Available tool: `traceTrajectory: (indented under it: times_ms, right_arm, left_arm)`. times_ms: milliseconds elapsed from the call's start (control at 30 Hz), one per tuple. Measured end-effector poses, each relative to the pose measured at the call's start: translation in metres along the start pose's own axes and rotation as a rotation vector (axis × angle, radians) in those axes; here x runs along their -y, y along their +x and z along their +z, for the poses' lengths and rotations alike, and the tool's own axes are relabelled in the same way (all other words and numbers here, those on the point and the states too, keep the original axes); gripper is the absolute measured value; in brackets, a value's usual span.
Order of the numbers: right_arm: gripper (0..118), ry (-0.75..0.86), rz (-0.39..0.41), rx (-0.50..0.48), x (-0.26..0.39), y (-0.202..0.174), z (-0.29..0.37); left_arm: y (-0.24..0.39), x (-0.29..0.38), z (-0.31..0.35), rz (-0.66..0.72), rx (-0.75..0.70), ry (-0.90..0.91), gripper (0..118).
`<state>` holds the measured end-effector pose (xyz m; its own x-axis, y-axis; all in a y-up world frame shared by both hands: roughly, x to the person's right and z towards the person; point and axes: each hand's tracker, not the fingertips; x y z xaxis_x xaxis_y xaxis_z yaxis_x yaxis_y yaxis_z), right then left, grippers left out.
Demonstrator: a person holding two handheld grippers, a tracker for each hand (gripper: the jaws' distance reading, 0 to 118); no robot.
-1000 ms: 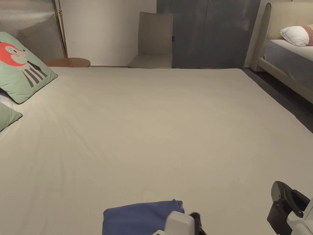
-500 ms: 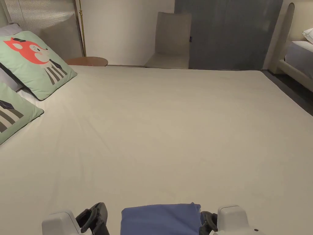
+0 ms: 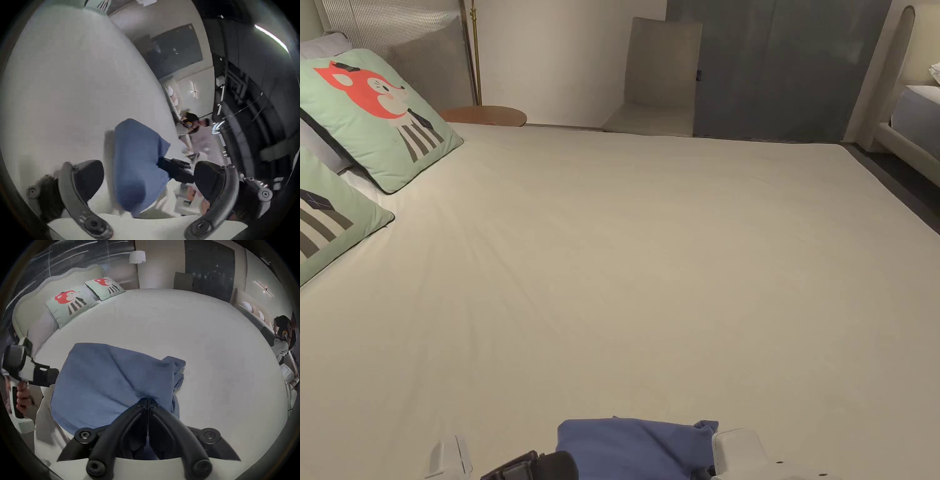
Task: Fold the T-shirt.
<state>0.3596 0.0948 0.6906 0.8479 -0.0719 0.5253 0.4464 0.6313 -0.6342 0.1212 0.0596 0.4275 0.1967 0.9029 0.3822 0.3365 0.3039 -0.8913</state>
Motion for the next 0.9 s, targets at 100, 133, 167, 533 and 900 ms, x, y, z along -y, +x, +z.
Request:
traceTrajectory:
  times_ms: [100,133,167,533,900]
  right_arm:
    - [0,-0.007,-0.022,-0.020,-0.001,0.005,-0.001]
    - [0,-0.007,-0.028,-0.024,0.000,0.005,-0.002]
    - [0,-0.005,-0.035,-0.026,0.000,0.006,-0.003]
    - [0,0.072,-0.170,-0.115,0.000,0.012,0.020]
    - [0,0.196,-0.081,-0.160,-0.053,-0.043,0.034]
  left_arm:
    - [-0.014,-0.009,-0.021,0.101,0.040,-0.093,111]
    - [-0.018,-0.010,-0.029,0.108,0.061,-0.141,111]
    - [-0.018,-0.010,-0.037,0.111,0.052,-0.184,110]
    - [-0.019,-0.015,-0.039,0.079,-0.040,-0.185,18]
    - [-0.046,-0.108,0.142,0.059,-0.240,0.011,18]
